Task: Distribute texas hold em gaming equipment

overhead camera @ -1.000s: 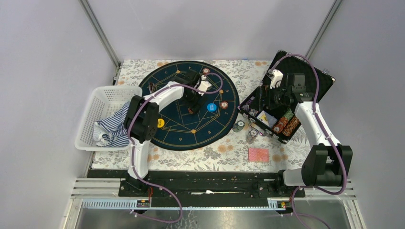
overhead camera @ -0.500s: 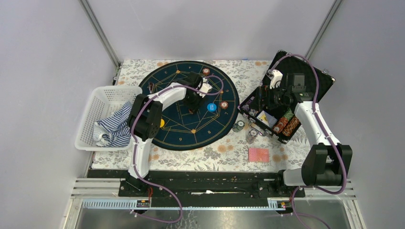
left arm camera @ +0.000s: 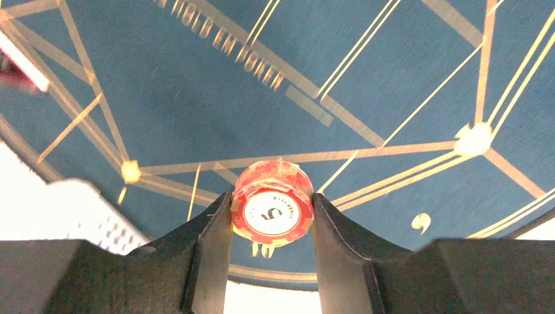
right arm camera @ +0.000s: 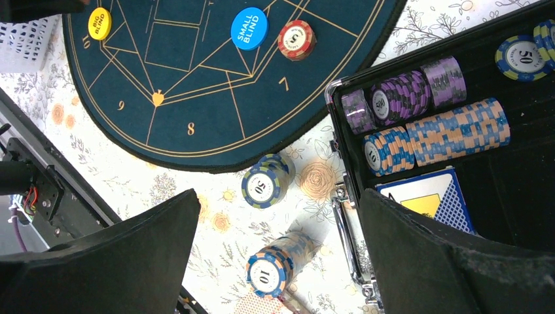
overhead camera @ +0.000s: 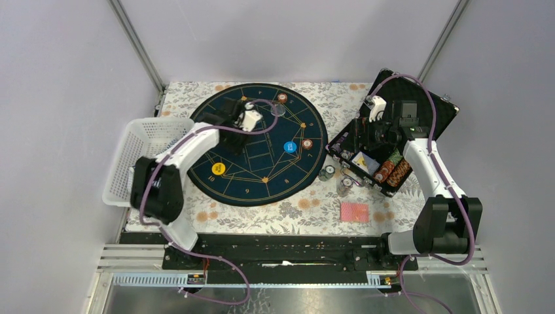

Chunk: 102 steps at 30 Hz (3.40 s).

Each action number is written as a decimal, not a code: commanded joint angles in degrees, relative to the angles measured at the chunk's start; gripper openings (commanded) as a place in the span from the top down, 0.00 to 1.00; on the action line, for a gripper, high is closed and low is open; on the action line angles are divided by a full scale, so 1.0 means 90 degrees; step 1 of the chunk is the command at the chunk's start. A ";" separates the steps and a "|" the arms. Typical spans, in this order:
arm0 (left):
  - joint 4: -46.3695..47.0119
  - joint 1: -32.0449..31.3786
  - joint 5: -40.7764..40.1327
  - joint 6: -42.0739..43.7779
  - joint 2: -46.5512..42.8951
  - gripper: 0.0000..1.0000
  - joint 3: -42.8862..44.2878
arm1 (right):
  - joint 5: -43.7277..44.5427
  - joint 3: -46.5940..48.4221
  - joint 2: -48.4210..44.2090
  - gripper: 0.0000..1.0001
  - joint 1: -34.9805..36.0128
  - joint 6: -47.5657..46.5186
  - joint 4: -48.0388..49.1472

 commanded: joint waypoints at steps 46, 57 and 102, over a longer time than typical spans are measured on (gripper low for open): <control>0.0992 0.1966 -0.1046 0.2147 -0.1053 0.34 -0.2639 | -0.0296 -0.0060 -0.0042 0.00 -0.0018 -0.0019 0.0023; 0.0328 0.1528 -0.0553 0.1836 -0.1546 0.23 -0.2091 | -0.0395 -0.0040 -0.0034 0.00 -0.0017 -0.0029 -0.0014; 0.0586 0.1175 0.2705 -0.1074 -0.2892 0.08 -0.1118 | 0.2397 -0.0305 0.0612 0.03 0.2276 -0.1185 -0.0364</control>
